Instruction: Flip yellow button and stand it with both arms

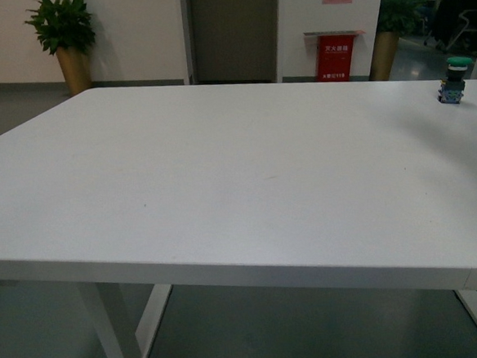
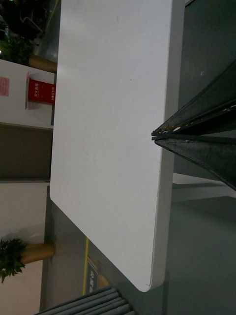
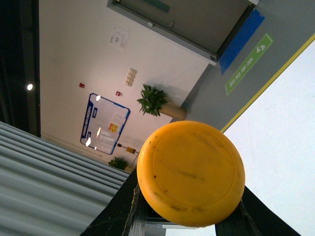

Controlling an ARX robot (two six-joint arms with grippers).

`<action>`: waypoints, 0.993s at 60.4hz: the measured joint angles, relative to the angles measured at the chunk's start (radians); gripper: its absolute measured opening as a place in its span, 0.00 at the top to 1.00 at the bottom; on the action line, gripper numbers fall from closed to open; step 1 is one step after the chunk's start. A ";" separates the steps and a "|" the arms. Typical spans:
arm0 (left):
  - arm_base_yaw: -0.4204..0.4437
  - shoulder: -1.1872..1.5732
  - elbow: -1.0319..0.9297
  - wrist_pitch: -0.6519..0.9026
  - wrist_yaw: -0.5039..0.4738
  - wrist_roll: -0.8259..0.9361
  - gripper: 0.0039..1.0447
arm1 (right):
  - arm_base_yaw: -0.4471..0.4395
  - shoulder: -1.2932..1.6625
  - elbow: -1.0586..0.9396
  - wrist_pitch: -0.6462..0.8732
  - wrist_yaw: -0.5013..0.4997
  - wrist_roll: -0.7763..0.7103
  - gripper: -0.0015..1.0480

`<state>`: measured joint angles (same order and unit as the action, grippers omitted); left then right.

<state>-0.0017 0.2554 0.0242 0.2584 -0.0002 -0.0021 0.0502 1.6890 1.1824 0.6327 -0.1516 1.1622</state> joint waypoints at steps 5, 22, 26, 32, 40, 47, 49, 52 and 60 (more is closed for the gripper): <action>0.000 -0.026 0.000 -0.024 0.000 0.000 0.96 | 0.000 0.000 0.000 0.000 0.000 0.000 0.71; 0.000 -0.182 0.000 -0.216 0.002 0.000 0.96 | 0.000 0.000 0.000 -0.002 -0.001 -0.005 0.71; 0.000 -0.247 0.000 -0.253 0.000 0.000 0.96 | 0.000 0.000 0.000 -0.005 -0.003 -0.006 0.71; 0.000 -0.251 0.000 -0.258 0.000 0.000 0.96 | 0.000 -0.003 0.000 -0.008 -0.003 -0.007 0.71; 0.000 -0.252 0.000 -0.258 0.000 0.000 0.87 | 0.000 -0.003 0.000 -0.010 -0.003 -0.010 0.71; 0.000 -0.252 0.000 -0.258 0.000 0.000 0.68 | 0.000 -0.004 0.000 -0.021 -0.003 -0.016 0.71; 0.000 -0.252 0.000 -0.258 0.000 0.000 0.63 | 0.000 -0.004 0.000 -0.029 -0.003 -0.023 0.71; 0.000 -0.252 0.000 -0.258 0.000 0.000 0.55 | -0.001 -0.004 0.000 -0.043 -0.003 -0.034 0.71; 0.000 -0.252 0.000 -0.258 0.000 0.000 0.32 | -0.003 0.005 0.031 -0.117 0.018 -0.104 0.71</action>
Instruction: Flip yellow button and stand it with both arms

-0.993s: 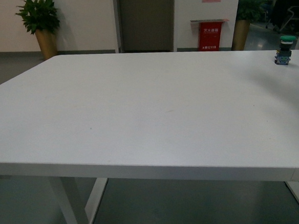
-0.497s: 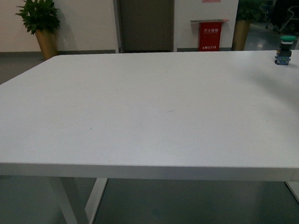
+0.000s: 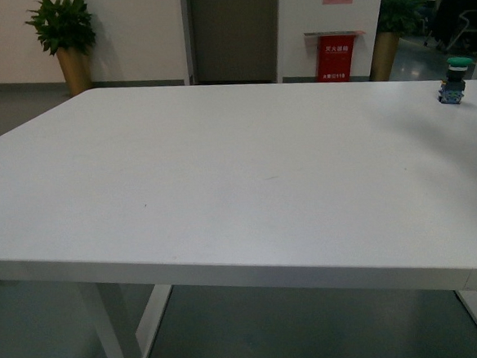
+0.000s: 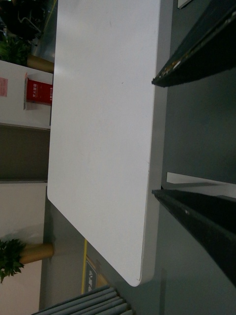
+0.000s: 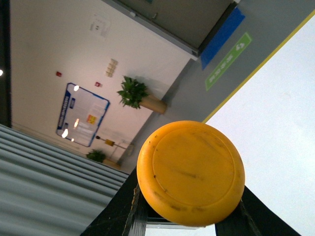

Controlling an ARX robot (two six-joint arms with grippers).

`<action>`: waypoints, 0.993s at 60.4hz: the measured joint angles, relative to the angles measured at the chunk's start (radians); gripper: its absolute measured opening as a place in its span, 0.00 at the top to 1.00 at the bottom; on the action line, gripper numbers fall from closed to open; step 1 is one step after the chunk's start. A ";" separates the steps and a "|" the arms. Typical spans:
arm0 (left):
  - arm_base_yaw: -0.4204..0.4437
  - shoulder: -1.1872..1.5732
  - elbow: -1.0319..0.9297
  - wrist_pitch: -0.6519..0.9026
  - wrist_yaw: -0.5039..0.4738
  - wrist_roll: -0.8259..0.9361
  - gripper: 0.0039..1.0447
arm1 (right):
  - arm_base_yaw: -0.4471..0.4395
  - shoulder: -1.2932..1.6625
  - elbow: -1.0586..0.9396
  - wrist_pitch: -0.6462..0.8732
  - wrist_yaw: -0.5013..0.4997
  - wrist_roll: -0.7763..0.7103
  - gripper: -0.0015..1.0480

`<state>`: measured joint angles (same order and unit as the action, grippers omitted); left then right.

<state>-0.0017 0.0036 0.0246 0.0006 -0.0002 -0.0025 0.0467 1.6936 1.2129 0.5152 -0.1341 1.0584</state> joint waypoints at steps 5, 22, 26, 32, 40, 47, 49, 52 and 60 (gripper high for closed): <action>0.000 0.000 0.000 0.000 0.000 0.000 0.19 | -0.005 0.024 0.061 -0.081 0.043 -0.099 0.71; 0.000 0.000 0.000 0.000 0.000 0.000 0.06 | -0.064 0.166 0.290 -0.166 0.207 -0.785 0.71; 0.000 0.000 0.000 0.000 0.000 0.000 0.06 | -0.087 0.186 0.297 -0.147 0.182 -0.977 0.71; 0.000 0.000 0.000 0.000 0.000 0.000 0.06 | -0.130 0.215 0.297 -0.151 0.117 -1.203 0.71; 0.000 0.000 0.000 0.000 0.000 0.000 0.06 | -0.180 0.257 0.307 -0.210 0.057 -1.337 0.71; 0.000 0.000 0.000 0.000 0.000 0.000 0.06 | -0.207 0.293 0.352 -0.284 0.055 -1.330 0.71; 0.000 0.000 0.000 0.000 0.000 0.000 0.06 | -0.211 0.300 0.367 -0.305 0.059 -1.314 0.71; 0.000 0.000 0.000 0.000 0.000 0.000 0.06 | -0.214 0.312 0.390 -0.334 0.061 -1.292 0.71; 0.000 0.000 0.000 0.000 0.000 0.000 0.06 | -0.211 0.350 0.473 -0.440 0.073 -1.182 0.71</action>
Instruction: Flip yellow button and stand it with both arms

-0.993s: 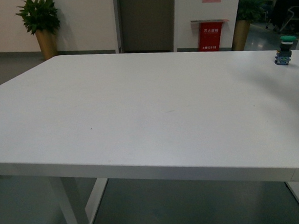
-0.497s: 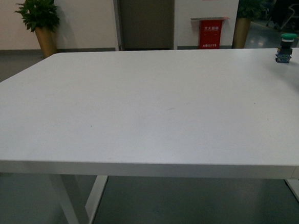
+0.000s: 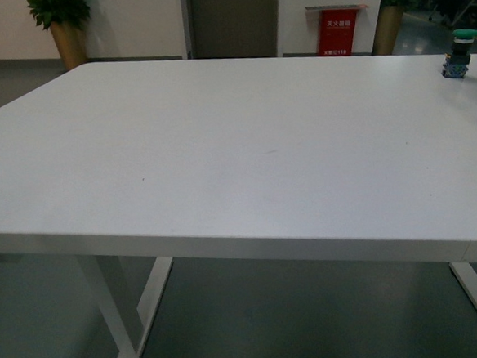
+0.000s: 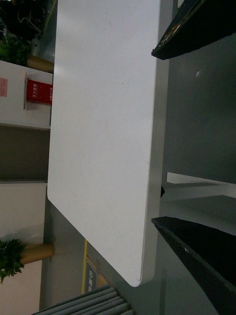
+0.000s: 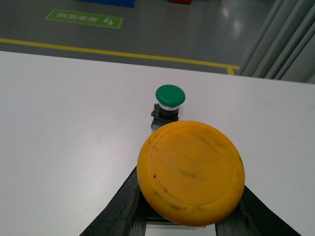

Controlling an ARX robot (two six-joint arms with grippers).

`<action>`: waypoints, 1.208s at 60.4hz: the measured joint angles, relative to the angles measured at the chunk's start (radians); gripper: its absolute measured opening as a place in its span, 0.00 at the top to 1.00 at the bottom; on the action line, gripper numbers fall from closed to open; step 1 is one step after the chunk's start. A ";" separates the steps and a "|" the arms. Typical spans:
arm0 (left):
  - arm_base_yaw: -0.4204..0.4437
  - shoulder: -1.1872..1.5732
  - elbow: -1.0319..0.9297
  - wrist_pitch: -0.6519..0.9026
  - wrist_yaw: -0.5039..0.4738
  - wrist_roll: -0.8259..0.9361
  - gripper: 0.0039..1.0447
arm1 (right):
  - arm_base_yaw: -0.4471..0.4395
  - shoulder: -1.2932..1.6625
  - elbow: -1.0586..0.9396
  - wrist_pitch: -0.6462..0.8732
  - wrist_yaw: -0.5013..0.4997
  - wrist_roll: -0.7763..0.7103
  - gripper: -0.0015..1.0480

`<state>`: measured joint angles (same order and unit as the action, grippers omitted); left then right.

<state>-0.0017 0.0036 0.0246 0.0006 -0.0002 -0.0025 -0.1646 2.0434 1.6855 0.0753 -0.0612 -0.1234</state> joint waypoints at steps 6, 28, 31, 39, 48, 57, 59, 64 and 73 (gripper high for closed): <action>0.000 0.000 0.000 0.000 0.000 0.000 0.06 | 0.009 0.029 0.040 -0.041 0.013 0.045 0.71; 0.000 0.000 0.000 0.000 0.000 0.000 0.06 | 0.003 0.181 0.242 -0.225 0.085 -0.028 0.71; 0.000 0.000 0.000 0.000 0.000 0.000 0.06 | -0.001 0.190 0.263 -0.253 0.086 -0.028 0.71; 0.000 0.000 0.000 0.000 0.000 0.000 0.06 | -0.011 0.207 0.312 -0.322 0.077 -0.016 0.71; 0.000 0.000 0.000 0.000 0.000 0.000 0.06 | -0.013 0.208 0.317 -0.344 0.068 0.003 0.71; 0.000 0.000 0.000 0.000 0.000 0.000 0.06 | -0.011 0.208 0.317 -0.353 0.069 0.016 0.71; 0.000 0.000 0.000 0.000 0.000 0.000 0.06 | -0.009 0.209 0.317 -0.353 0.071 0.018 0.71; 0.000 0.000 0.000 0.000 0.000 0.000 0.06 | -0.005 0.209 0.317 -0.356 0.073 0.019 0.71; 0.000 0.000 0.000 0.000 0.000 0.000 0.06 | -0.001 0.218 0.317 -0.362 0.084 0.022 0.71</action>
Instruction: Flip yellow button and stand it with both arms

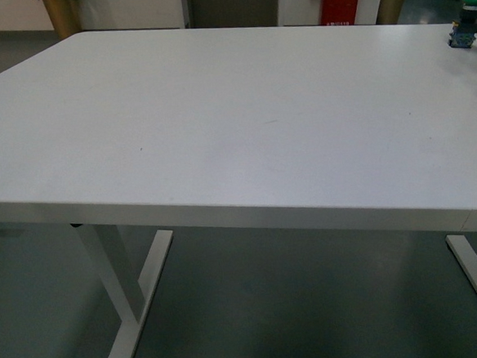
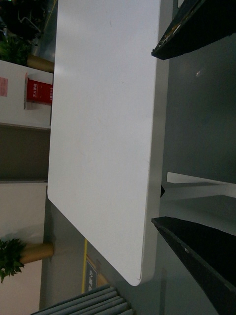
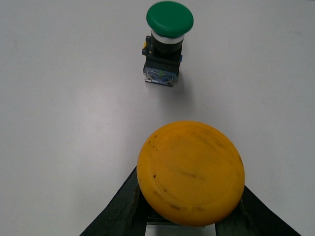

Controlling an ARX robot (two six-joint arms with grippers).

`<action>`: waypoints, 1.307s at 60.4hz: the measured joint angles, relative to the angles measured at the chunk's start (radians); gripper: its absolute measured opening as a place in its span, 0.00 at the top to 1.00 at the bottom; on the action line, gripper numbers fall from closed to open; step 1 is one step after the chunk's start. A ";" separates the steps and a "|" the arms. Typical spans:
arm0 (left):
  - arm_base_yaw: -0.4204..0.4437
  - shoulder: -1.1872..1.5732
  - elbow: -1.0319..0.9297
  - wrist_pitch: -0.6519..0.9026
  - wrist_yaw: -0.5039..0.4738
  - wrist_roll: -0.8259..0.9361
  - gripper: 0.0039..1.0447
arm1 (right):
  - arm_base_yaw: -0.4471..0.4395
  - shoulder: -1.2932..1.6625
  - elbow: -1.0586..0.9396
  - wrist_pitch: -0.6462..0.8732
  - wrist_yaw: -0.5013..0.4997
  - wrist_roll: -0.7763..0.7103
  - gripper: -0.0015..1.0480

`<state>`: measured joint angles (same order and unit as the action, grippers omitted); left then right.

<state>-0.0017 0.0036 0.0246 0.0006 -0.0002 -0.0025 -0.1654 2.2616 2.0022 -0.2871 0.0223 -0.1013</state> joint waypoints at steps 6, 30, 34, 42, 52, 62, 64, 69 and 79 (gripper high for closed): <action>0.000 0.000 0.000 0.000 0.000 0.000 0.06 | 0.003 0.013 0.000 -0.009 0.010 0.000 0.71; 0.000 0.000 0.000 0.000 0.000 0.000 0.06 | 0.006 0.050 0.002 -0.019 0.024 0.006 0.71; 0.000 0.000 0.000 0.000 0.000 0.000 0.06 | 0.006 0.054 0.009 -0.019 0.027 0.009 0.71; 0.000 0.000 0.000 0.000 0.000 0.000 0.06 | 0.006 0.058 0.015 -0.020 0.027 0.018 0.71; 0.000 0.000 0.000 0.000 0.000 0.000 0.06 | 0.007 0.058 0.015 -0.015 0.035 0.017 0.71; 0.000 0.000 0.000 0.000 0.000 0.000 0.06 | 0.007 0.058 0.015 -0.012 0.041 0.004 0.70; 0.000 0.000 0.000 0.000 0.000 0.000 0.06 | 0.007 0.058 0.015 -0.008 0.040 0.000 0.64; 0.000 0.000 0.000 0.000 0.000 0.000 0.06 | 0.007 0.058 0.014 0.008 0.031 -0.007 0.52; 0.000 0.000 0.000 0.000 0.000 0.000 0.06 | 0.007 0.058 0.014 0.023 0.018 -0.013 0.28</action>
<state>-0.0017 0.0036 0.0246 0.0006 -0.0002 -0.0025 -0.1581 2.3196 2.0167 -0.2646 0.0399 -0.1143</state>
